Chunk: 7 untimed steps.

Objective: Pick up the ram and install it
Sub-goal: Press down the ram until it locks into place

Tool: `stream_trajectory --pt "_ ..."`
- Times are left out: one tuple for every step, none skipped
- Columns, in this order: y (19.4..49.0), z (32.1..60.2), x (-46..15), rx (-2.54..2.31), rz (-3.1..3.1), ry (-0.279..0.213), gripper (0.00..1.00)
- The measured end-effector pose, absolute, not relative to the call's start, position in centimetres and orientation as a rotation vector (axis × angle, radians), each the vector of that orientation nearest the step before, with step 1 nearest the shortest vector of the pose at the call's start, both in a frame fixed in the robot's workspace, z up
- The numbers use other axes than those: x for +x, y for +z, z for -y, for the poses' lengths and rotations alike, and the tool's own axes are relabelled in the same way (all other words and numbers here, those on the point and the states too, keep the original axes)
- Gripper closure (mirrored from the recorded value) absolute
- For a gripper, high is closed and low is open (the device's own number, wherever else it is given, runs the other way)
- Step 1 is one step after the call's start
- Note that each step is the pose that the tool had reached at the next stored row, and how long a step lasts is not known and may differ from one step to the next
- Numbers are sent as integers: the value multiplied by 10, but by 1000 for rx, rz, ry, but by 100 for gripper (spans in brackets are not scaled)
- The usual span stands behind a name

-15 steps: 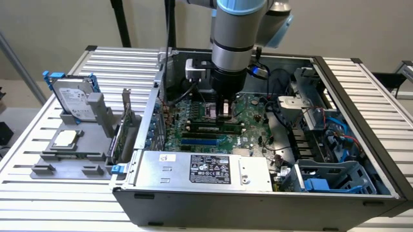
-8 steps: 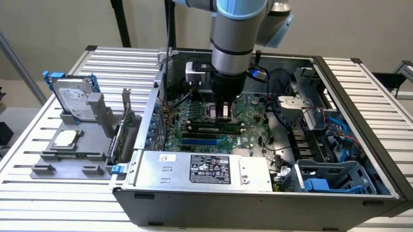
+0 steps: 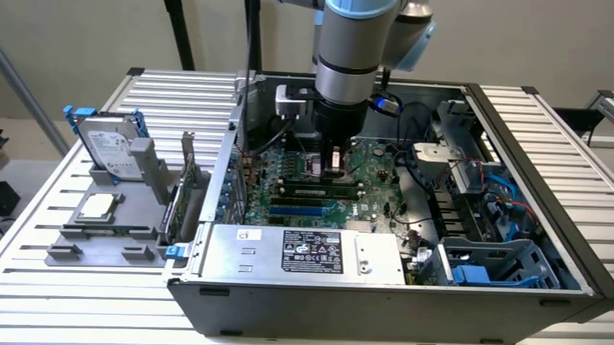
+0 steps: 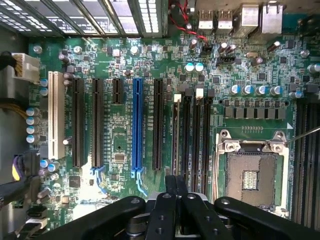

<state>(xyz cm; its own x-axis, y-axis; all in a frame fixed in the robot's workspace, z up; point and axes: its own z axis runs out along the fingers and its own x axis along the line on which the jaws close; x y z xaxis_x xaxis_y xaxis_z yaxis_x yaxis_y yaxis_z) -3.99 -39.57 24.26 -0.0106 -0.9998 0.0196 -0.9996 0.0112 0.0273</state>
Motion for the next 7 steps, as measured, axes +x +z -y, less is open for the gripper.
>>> stream_trajectory --pt "244 396 -40 2186 2210 -10 89" --pt "244 396 -40 2186 2210 -11 89" --pt "244 396 -40 2186 2210 -11 89" --pt "244 396 -40 2186 2210 -11 89" --pt "244 396 -40 2186 2210 -11 89" --pt "244 396 -40 2186 2210 -11 89" --pt "244 396 -40 2186 2210 -11 89"
